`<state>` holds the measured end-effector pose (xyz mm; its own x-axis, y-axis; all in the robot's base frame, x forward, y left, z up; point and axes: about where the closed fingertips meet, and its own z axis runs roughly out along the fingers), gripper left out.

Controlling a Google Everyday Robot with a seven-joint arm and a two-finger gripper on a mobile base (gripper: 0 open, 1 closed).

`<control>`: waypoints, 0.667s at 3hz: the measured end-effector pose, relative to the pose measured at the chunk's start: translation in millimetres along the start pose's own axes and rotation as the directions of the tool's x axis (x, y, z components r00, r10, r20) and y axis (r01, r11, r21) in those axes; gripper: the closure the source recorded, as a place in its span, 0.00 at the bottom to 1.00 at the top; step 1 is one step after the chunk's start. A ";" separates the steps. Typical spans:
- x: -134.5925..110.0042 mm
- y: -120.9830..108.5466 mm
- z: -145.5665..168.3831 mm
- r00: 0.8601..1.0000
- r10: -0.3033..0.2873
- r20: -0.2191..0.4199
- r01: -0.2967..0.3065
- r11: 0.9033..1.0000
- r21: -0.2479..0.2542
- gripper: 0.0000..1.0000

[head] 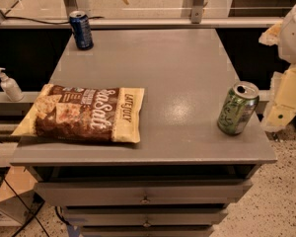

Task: Move green can near pepsi can

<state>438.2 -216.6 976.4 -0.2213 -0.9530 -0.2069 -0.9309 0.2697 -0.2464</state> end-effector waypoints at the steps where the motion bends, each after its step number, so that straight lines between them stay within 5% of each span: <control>1: -2.7 -0.8 1.4 1.000 -0.002 -0.007 0.002 1.000 0.008 0.00; 2: -1.7 -6.9 18.8 0.999 0.019 -0.040 -0.018 0.999 0.033 0.00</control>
Offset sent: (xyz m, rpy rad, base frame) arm 0.0316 0.0006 -0.0485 -0.0943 -0.0190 -0.0946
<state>450.5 -214.3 960.7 -0.2506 -0.9524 -0.1738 -0.9167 0.2911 -0.2735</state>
